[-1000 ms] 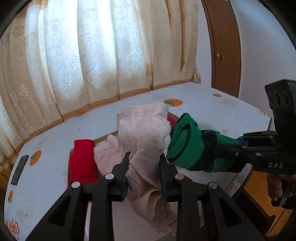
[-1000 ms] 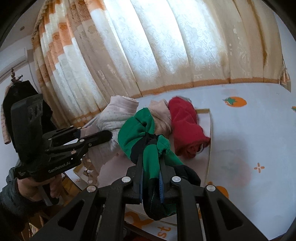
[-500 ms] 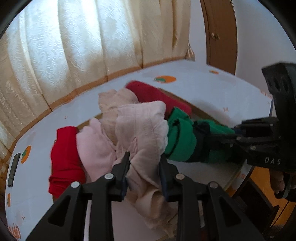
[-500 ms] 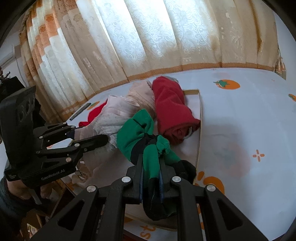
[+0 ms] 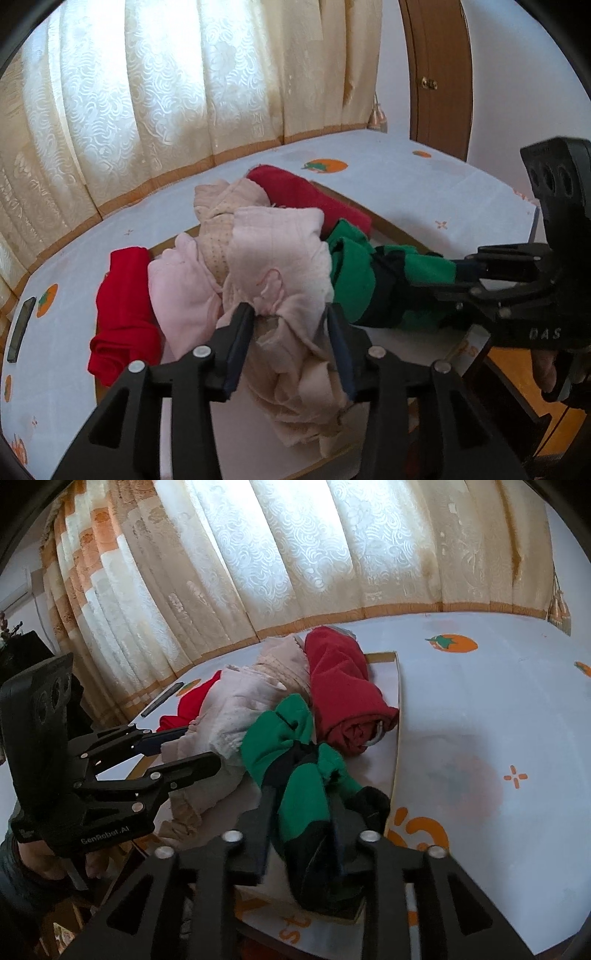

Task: Take underwear out of drawer
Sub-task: 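Open both grippers to release the white underwear and green sock in the tray, then move both open grippers back down into the open drawer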

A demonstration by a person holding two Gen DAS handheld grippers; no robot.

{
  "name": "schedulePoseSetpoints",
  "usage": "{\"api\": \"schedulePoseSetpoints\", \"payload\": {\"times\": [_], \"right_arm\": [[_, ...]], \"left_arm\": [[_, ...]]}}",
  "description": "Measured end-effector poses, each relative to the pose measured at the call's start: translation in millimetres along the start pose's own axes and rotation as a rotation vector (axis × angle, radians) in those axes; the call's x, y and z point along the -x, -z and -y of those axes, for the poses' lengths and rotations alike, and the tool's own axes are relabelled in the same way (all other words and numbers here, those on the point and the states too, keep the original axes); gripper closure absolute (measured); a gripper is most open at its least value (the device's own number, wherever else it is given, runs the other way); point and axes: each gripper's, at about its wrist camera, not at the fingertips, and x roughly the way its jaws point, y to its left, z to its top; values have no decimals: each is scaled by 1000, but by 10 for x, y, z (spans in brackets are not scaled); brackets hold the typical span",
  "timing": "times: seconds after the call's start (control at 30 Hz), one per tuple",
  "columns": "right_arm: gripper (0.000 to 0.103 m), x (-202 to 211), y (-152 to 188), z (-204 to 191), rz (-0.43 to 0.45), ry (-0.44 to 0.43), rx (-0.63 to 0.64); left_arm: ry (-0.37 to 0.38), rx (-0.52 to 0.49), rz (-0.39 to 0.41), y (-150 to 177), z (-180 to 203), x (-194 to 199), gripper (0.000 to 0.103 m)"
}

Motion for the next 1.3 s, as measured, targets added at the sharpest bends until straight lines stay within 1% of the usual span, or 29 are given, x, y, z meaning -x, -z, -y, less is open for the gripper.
{"api": "schedulePoseSetpoints", "payload": {"times": [0.03,0.07,0.13,0.27,0.33,0.5,0.6,0.67,0.8,1.0,1.17,1.3], "right_arm": [[56,21,10,-22,8,1,8],[51,38,19,-39,15,3,15],[47,74,32,-77,27,9,27],[46,141,67,-90,36,7,13],[46,177,89,-88,41,12,10],[45,287,159,-102,49,11,-1],[43,343,201,-130,48,7,-1],[39,362,226,-147,48,4,0],[39,405,316,-202,41,-3,1],[38,557,446,-296,73,-15,7],[38,640,532,-390,85,11,46],[38,709,606,-467,94,12,67]], "left_arm": [[4,4,9,8,4,30,57],[5,4,13,10,4,41,56],[3,-1,25,33,34,94,55],[7,-1,45,65,64,188,54],[20,7,55,93,72,245,51],[29,15,70,179,75,368,51],[36,27,77,227,49,435,50],[38,35,82,267,38,479,48],[43,52,85,350,31,549,47],[73,94,103,529,49,686,45],[74,111,105,673,70,790,45],[78,124,105,761,66,861,43]]}}
